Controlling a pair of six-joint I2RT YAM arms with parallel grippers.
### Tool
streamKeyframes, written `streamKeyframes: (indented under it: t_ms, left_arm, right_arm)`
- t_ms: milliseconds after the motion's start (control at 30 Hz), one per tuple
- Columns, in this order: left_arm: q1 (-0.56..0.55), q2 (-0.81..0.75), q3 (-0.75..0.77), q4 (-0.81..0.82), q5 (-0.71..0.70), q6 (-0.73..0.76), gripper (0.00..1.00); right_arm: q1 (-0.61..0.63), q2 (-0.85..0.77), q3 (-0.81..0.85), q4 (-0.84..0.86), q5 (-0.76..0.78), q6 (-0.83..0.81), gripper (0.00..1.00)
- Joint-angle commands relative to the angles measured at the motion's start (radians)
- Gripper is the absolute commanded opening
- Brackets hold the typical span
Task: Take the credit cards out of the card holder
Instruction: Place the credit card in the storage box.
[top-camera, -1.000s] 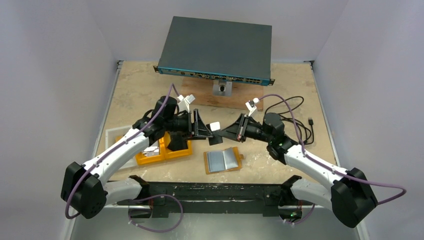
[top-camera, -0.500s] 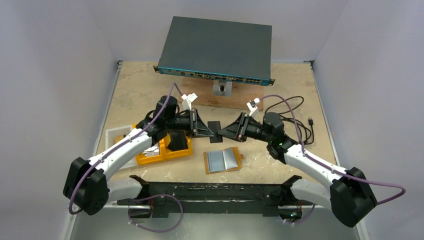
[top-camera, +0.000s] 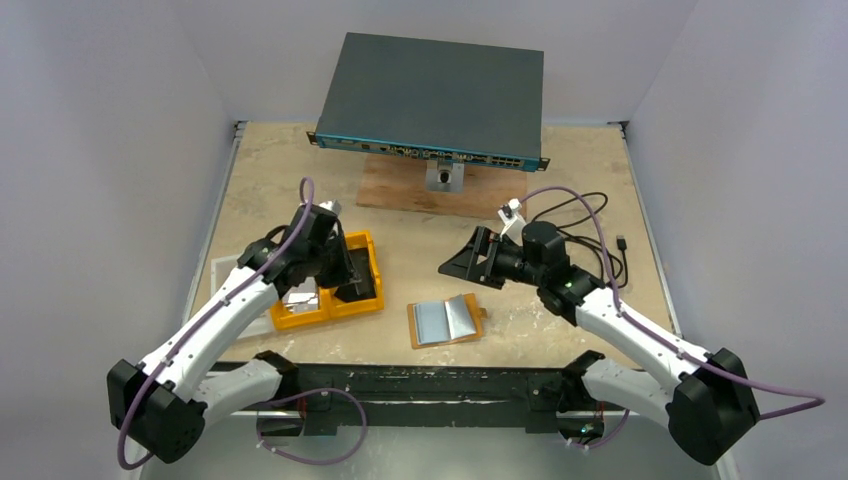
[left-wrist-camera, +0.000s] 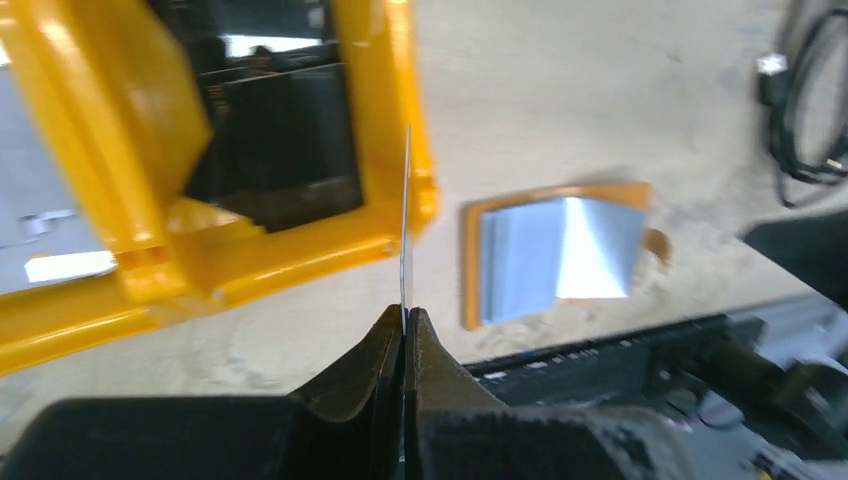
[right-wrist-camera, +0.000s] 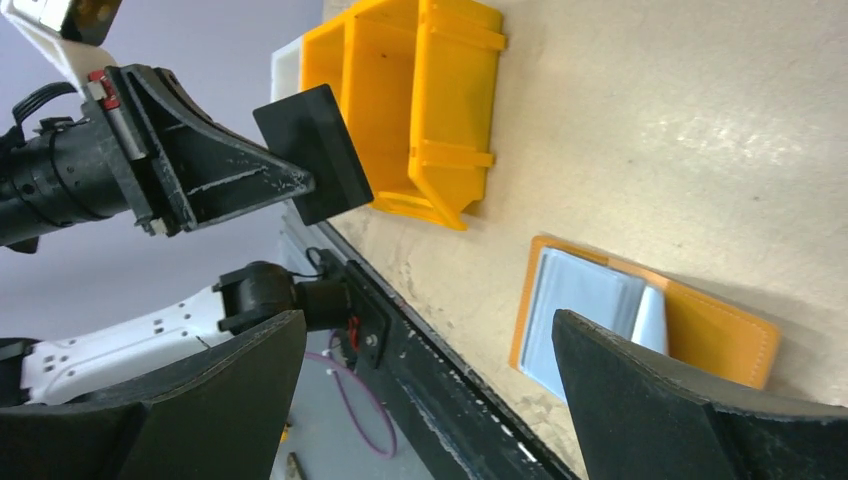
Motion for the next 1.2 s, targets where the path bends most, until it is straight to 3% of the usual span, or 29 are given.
streamKeyframes:
  t_ms: [0,333,733,800,967,1167]
  left_arm:
    - [0.043,0.067,0.03,-0.091,-0.171,0.052,0.0]
    - [0.081,0.259,0.049,0.015,-0.125,0.062,0.0]
    - [0.108,0.354,0.018,0.159,-0.024,0.068,0.0]
    - [0.115,0.357,0.011,0.167,-0.017,0.071,0.04]
    - [0.128,0.332,0.005,0.148,-0.024,0.074,0.26]
    - [0.13,0.258,0.029,0.067,-0.087,0.093,0.38]
  right_arm:
    - [0.001,-0.037,0.058,-0.081,0.059,-0.091,0.96]
    - [0.001,-0.083,0.041,-0.114,0.088,-0.118,0.96]
    - [0.001,-0.088,0.024,-0.129,0.103,-0.129,0.95]
    - [0.001,-0.087,0.025,-0.136,0.118,-0.131,0.95]
    - [0.001,-0.085,0.025,-0.144,0.128,-0.129,0.95]
    - [0.004,-0.077,0.024,-0.147,0.125,-0.127,0.95]
